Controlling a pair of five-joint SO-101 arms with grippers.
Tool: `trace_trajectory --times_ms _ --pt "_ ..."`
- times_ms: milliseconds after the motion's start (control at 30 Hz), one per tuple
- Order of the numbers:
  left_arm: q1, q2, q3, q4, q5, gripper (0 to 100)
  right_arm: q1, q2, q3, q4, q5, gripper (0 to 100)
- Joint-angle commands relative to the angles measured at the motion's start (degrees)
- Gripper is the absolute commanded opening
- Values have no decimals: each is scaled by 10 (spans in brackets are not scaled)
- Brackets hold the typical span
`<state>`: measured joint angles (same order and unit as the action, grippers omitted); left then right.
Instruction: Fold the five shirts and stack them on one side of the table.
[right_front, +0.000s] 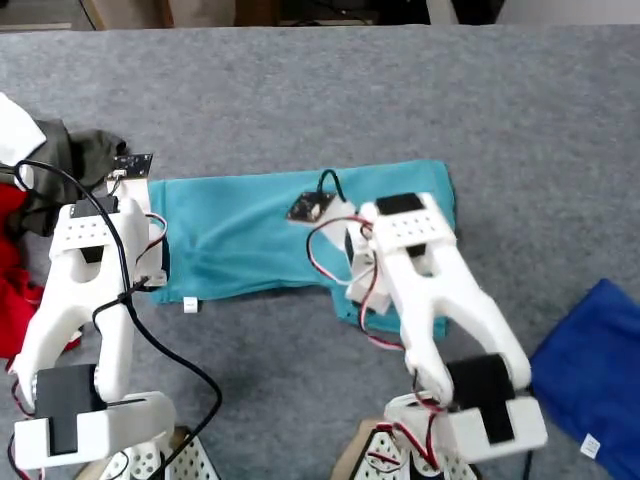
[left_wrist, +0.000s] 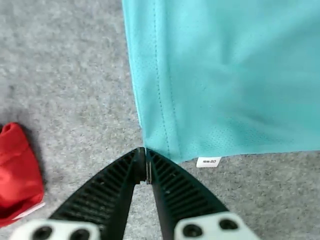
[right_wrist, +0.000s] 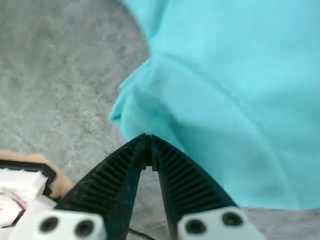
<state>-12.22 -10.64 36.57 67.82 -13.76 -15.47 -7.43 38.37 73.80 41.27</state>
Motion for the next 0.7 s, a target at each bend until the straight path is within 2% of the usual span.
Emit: trace_trajectory --times_ms 0,167,367,667 --pt "-4 -22 -1 -6 -4 19 9 -58 41 -6 11 5" --pt "-2 -22 -4 -6 -4 19 14 -100 45 0 25 5" --pt "-4 -22 -4 -6 -4 19 19 -124 -64 51 22 5" --pt "-5 -22 -2 -6 -4 19 97 4 -82 13 53 5"
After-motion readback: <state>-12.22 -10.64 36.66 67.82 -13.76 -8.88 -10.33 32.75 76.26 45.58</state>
